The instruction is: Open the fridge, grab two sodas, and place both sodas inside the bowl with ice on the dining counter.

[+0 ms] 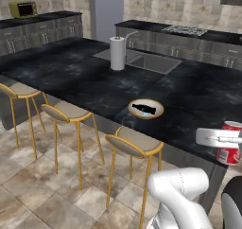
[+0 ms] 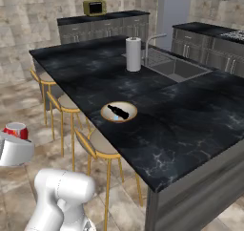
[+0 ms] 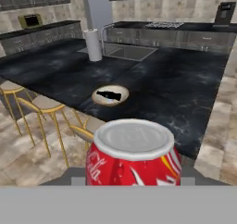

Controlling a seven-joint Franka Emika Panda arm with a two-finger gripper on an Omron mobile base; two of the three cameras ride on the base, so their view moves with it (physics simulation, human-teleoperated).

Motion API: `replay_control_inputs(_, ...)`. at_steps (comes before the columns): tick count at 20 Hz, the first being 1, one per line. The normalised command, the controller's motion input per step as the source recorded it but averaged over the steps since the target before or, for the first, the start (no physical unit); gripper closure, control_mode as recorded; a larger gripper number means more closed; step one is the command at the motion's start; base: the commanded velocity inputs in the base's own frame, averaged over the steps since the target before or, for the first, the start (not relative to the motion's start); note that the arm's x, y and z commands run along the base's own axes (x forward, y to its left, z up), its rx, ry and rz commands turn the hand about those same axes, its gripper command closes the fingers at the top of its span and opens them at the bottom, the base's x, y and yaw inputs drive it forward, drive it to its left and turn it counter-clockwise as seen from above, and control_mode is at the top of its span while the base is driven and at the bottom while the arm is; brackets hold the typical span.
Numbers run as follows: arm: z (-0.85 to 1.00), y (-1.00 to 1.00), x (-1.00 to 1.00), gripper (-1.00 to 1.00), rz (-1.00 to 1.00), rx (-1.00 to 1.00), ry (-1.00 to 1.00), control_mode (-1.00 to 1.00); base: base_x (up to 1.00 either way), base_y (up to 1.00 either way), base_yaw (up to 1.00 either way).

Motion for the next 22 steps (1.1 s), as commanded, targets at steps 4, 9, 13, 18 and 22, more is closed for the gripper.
replay_control_inputs(4, 0.00, 0.00, 0.00, 1.00, 0.00, 0.00, 0.00, 1.00, 0.25, 0.73, -0.48)
replay_control_inputs(9, 0.00, 0.00, 0.00, 1.00, 0.00, 0.00, 0.00, 1.00, 0.19, 0.77, -0.47)
replay_control_inputs(13, 0.00, 0.00, 0.00, 1.00, 0.00, 0.00, 0.00, 1.00, 0.20, 0.78, -0.47)
replay_control_inputs(18, 0.00, 0.00, 0.00, 1.00, 0.00, 0.00, 0.00, 1.00, 0.21, 0.81, -0.45)
replay_control_inputs(22, 0.00, 0.00, 0.00, 1.00, 0.00, 0.00, 0.00, 1.00, 0.38, 0.78, -0.45)
